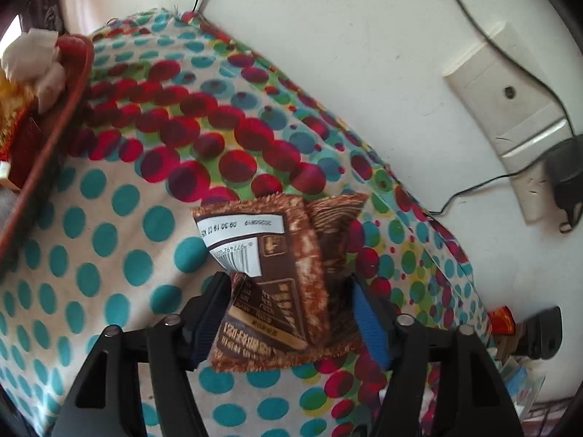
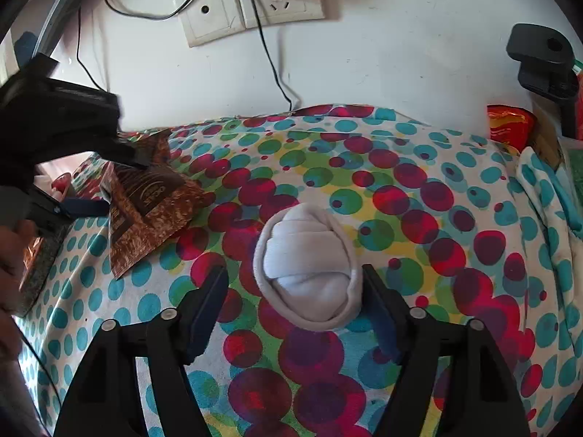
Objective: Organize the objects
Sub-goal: 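Grasp the rolled white sock with the right gripper while the left gripper grasps the brown snack bag, then carry the brown snack bag into the red tray and release it with the left gripper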
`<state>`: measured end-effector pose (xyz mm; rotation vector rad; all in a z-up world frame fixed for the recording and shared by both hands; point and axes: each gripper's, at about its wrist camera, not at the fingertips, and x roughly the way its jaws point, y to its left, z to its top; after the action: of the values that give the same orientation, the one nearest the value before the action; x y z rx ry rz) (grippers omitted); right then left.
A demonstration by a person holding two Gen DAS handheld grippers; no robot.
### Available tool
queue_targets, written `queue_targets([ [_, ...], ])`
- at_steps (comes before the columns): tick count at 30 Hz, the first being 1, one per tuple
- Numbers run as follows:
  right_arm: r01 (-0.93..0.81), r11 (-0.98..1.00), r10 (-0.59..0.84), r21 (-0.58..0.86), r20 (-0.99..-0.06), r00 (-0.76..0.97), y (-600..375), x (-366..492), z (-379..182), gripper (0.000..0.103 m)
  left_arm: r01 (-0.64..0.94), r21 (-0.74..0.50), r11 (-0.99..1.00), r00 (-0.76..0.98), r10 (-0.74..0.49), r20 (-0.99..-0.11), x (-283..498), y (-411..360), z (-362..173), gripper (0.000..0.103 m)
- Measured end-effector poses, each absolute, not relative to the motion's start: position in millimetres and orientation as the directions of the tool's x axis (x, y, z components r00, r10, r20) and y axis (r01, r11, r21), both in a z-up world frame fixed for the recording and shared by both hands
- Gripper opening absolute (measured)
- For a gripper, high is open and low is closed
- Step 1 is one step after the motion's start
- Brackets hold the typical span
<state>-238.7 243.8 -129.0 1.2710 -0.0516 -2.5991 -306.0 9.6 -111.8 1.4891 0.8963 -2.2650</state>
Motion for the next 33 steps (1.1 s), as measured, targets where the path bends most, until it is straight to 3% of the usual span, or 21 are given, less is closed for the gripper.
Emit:
queue_targets([
  [3, 0.210, -0.970, -0.225, 0.123, -0.778, -0.587, 241, -239, -130, 0.075, 0.521, -0.317, -0.793, -0.433, 0.075, -0.898, -309, 14, -122, 0.079],
  [10, 0.222, -0.971, -0.205, 0.089, -0.788, -0.581, 234, -239, -131, 0.083, 0.390, -0.378, -0.840, -0.502, 0.150, -0.852, -306, 10, -129, 0.074],
  [11, 0.227, -0.969, -0.216, 0.098, -0.784, -0.582, 233, -239, -130, 0.082, 0.374, -0.385, -0.844, -0.507, 0.162, -0.847, -304, 9, -128, 0.070],
  [12, 0.226, -0.967, -0.233, 0.119, -0.775, -0.588, 236, -238, -129, 0.067, 0.366, -0.392, -0.844, -0.510, 0.170, -0.843, -303, 8, -127, 0.070],
  [14, 0.190, -0.971, -0.232, 0.145, -0.766, -0.599, 244, -238, -128, 0.048, 0.350, -0.385, -0.854, -0.508, 0.173, -0.844, -297, 3, -125, 0.069],
  [21, 0.192, -0.980, -0.165, 0.058, -0.777, -0.608, 236, -238, -128, 0.048, 0.273, -0.319, -0.908, -0.546, 0.127, -0.828, -276, -1, -105, 0.067],
  [33, 0.183, -0.983, -0.102, -0.014, -0.789, -0.606, 219, -235, -129, 0.049, 0.111, -0.075, -0.991, -0.630, -0.011, -0.776, -218, 9, -54, 0.067],
])
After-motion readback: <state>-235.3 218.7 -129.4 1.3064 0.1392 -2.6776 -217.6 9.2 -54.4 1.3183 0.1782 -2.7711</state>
